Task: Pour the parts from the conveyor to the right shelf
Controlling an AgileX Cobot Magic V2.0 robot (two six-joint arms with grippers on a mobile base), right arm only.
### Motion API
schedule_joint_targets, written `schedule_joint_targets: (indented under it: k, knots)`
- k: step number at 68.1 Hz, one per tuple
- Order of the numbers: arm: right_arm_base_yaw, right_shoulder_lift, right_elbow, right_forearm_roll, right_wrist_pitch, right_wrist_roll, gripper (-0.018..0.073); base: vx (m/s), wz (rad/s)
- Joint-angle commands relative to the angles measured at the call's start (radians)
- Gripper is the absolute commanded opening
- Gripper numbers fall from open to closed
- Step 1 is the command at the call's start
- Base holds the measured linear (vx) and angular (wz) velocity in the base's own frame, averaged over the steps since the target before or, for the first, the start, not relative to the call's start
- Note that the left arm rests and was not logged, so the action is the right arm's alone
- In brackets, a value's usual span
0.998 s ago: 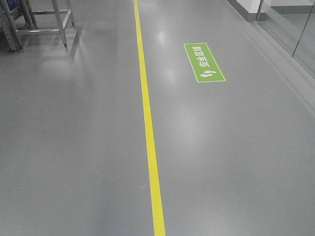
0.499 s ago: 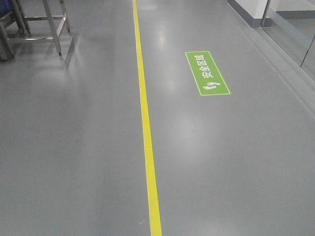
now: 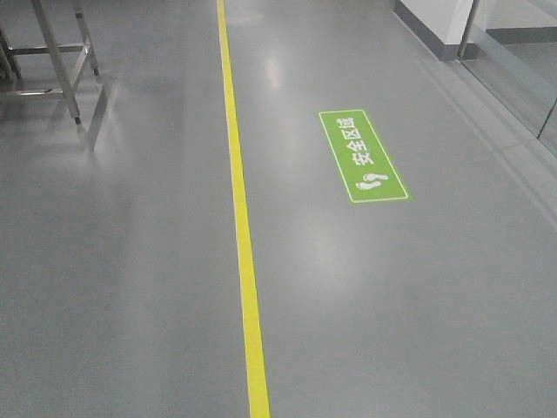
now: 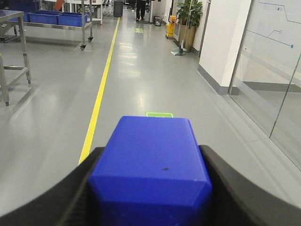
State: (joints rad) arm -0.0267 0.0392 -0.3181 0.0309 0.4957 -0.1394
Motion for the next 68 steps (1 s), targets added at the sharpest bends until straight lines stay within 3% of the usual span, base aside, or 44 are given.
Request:
schedule_joint_targets:
  k: [1, 68]
  knots:
    - [-0.001, 0.013, -0.028, -0.002, -0.08, -0.006, -0.0006, 0.58, -0.03]
    - [-0.001, 0.013, -0.028, -0.003, -0.08, -0.006, -0.0006, 0.64, 0.09]
